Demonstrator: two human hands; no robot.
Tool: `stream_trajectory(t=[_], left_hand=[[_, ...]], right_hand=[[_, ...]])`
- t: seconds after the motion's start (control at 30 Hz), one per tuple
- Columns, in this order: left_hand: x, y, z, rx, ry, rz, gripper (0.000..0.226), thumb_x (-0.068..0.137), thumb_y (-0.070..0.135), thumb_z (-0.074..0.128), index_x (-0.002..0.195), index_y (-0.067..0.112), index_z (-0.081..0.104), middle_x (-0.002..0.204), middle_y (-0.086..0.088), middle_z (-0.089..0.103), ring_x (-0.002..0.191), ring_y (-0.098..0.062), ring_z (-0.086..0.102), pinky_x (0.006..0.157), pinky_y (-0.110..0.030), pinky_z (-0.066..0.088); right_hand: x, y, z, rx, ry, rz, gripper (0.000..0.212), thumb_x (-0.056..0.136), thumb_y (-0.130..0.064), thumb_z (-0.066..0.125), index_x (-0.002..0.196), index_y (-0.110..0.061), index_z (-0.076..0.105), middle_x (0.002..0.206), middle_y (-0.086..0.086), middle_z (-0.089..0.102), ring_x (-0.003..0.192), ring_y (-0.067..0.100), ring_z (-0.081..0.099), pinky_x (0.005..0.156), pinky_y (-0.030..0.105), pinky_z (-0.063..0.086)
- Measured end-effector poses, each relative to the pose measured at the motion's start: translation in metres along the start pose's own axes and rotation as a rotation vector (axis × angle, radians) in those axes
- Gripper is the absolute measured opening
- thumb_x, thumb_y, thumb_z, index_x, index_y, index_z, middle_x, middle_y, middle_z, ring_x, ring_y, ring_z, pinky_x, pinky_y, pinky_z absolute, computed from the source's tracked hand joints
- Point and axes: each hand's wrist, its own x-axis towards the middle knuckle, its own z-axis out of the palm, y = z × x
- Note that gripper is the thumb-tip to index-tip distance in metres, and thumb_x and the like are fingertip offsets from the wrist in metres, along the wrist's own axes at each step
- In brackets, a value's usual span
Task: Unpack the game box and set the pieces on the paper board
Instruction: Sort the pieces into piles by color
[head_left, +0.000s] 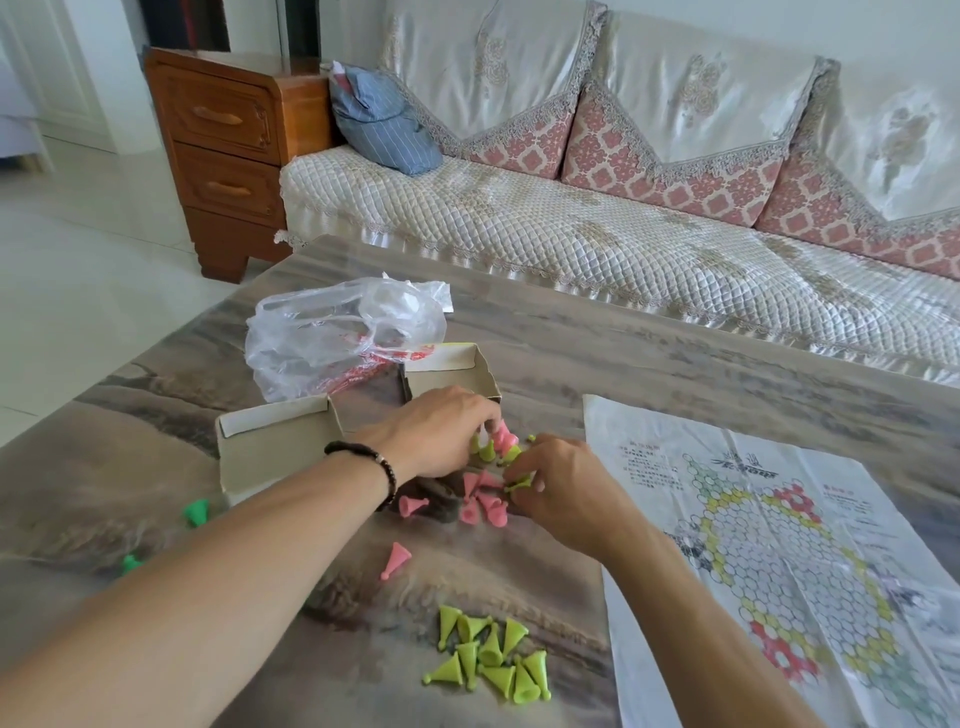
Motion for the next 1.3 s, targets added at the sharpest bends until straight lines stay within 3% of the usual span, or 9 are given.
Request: stream_trajectory(t=[0.17, 0.3, 0.53, 0.7, 0.83, 1.0, 1.23, 1.3], left_hand=[[0.000, -0.001, -0.005, -0.084, -0.078, 0.031, 0.033, 0.079, 0.008, 0.065, 0.108, 0.024, 0.065, 0.104, 0.005, 0.064, 0.086, -0.013, 0.054, 0.070, -0.026, 0.041], [0.000, 0.001, -0.007, -0.077, -0.064, 0.053, 0.021, 0.084, 0.023, 0.071, 0.105, 0.026, 0.070, 0.105, 0.005, 0.066, 0.094, -0.015, 0.058, 0.076, -0.027, 0.042], [0.002, 0.010, -0.003, -0.026, 0.022, 0.039, 0.007, 0.086, 0.016, 0.070, 0.092, 0.015, 0.074, 0.097, 0.002, 0.068, 0.095, -0.017, 0.060, 0.069, -0.020, 0.034], [-0.011, 0.013, -0.018, -0.122, 0.109, 0.011, 0.012, 0.086, 0.011, 0.068, 0.096, 0.011, 0.074, 0.095, -0.001, 0.070, 0.085, -0.014, 0.058, 0.066, -0.014, 0.030], [-0.034, 0.020, -0.025, -0.206, 0.061, 0.023, 0.013, 0.083, 0.014, 0.072, 0.095, 0.016, 0.076, 0.089, 0.005, 0.071, 0.069, -0.002, 0.053, 0.063, -0.010, 0.035], [-0.069, 0.033, -0.019, -0.246, -0.050, 0.045, 0.009, 0.080, 0.019, 0.075, 0.089, 0.019, 0.077, 0.069, 0.023, 0.060, 0.062, 0.010, 0.053, 0.058, -0.003, 0.034], [-0.098, 0.046, -0.003, -0.253, -0.097, 0.058, 0.008, 0.081, 0.021, 0.074, 0.089, 0.023, 0.076, 0.069, 0.018, 0.059, 0.061, 0.013, 0.051, 0.061, -0.008, 0.037], [-0.099, 0.049, -0.001, -0.253, -0.121, 0.062, 0.009, 0.081, 0.022, 0.073, 0.089, 0.025, 0.076, 0.076, 0.017, 0.065, 0.066, 0.007, 0.054, 0.071, -0.018, 0.047]], right_hand=[[-0.004, 0.009, -0.001, 0.005, 0.041, 0.054, 0.022, 0.080, -0.011, 0.063, 0.098, -0.019, 0.074, 0.099, 0.004, 0.068, 0.093, 0.023, 0.062, 0.078, 0.033, 0.049], [-0.006, 0.010, -0.002, 0.006, 0.055, 0.085, 0.027, 0.079, -0.008, 0.057, 0.097, -0.022, 0.073, 0.098, 0.001, 0.070, 0.092, 0.021, 0.063, 0.076, 0.030, 0.051], [-0.004, 0.009, -0.002, -0.005, 0.047, 0.060, 0.030, 0.073, -0.004, 0.056, 0.090, -0.022, 0.073, 0.093, 0.001, 0.070, 0.089, 0.023, 0.063, 0.073, 0.031, 0.051], [-0.005, 0.007, -0.004, 0.077, 0.122, 0.085, 0.036, 0.074, 0.001, 0.050, 0.090, -0.020, 0.075, 0.085, -0.001, 0.070, 0.079, 0.017, 0.063, 0.067, 0.024, 0.050], [-0.022, -0.001, -0.012, 0.270, 0.150, 0.107, 0.028, 0.075, 0.001, 0.058, 0.078, -0.023, 0.073, 0.061, -0.017, 0.059, 0.058, -0.002, 0.054, 0.054, 0.007, 0.038], [-0.063, -0.004, -0.014, 0.488, 0.062, 0.154, 0.023, 0.073, -0.002, 0.069, 0.068, -0.025, 0.069, 0.048, -0.019, 0.055, 0.048, -0.001, 0.046, 0.054, 0.014, 0.037], [-0.106, -0.007, -0.008, 0.484, -0.120, 0.194, 0.018, 0.073, 0.004, 0.067, 0.075, -0.013, 0.072, 0.050, -0.014, 0.053, 0.048, 0.002, 0.045, 0.051, 0.018, 0.037], [-0.111, -0.011, -0.008, 0.438, -0.137, 0.176, 0.022, 0.073, 0.003, 0.064, 0.078, -0.016, 0.074, 0.054, -0.011, 0.054, 0.050, 0.002, 0.045, 0.051, 0.016, 0.037]])
